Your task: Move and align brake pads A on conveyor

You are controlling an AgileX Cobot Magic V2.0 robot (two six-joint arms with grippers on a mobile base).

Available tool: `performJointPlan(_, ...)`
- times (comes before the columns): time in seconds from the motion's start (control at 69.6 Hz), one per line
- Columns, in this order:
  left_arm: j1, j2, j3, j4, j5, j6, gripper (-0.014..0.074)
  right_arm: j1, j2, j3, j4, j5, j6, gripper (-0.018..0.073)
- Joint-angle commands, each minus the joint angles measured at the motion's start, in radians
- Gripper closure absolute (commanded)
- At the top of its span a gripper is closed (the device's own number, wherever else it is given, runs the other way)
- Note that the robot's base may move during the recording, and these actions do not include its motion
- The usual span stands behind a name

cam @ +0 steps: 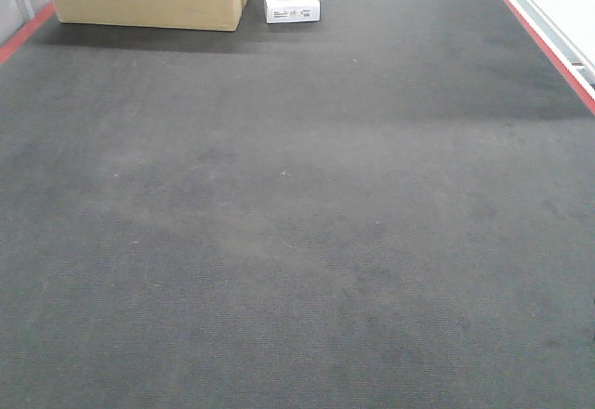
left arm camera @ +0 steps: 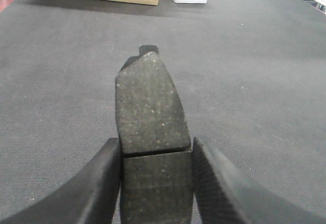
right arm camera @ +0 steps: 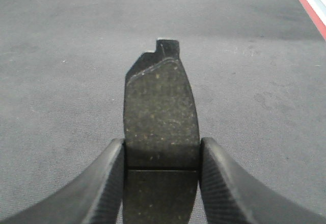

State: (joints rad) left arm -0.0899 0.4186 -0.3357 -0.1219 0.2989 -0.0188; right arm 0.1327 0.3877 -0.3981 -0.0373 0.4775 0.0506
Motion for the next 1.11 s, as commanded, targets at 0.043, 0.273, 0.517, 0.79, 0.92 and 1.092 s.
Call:
performJointPlan(0.043,-0.003,0.005,-0.028,-0.011,-0.099,-0.008,0.0603,0.001,0.005,-0.029,-0.007,-0.093,-0.005,0.0566)
performJointPlan(0.273,-0.003,0.005,-0.028,-0.011,-0.099,-0.008,0.0603,0.001,0.005,-0.029,-0.007,-0.093,-0.005,0.0566)
performJointPlan(0.517,-0.003,0.005,-0.028,-0.011,-0.099,-0.008,0.0603,0.001,0.005,-0.029,-0.007,-0.093,-0.005,0.0566)
performJointPlan(0.79,-0.003,0.005,-0.028,-0.011,-0.106,-0.008,0.0603,0.001,0.005,-0.029,-0.007,-0.093,-0.005,0.0566)
performJointPlan(0.92,-0.003,0.005,-0.027,-0.013,-0.083,-0.016,0.0603,0.001,0.005,-0.029,-0.007,-0.093,-0.005,0.0566)
performJointPlan(1.092,-0.003,0.062,-0.080,0.016,-0.024,-0.019,0.0601,0.001,0.005,-0.029,-0.007,-0.093,-0.005,0.0566)
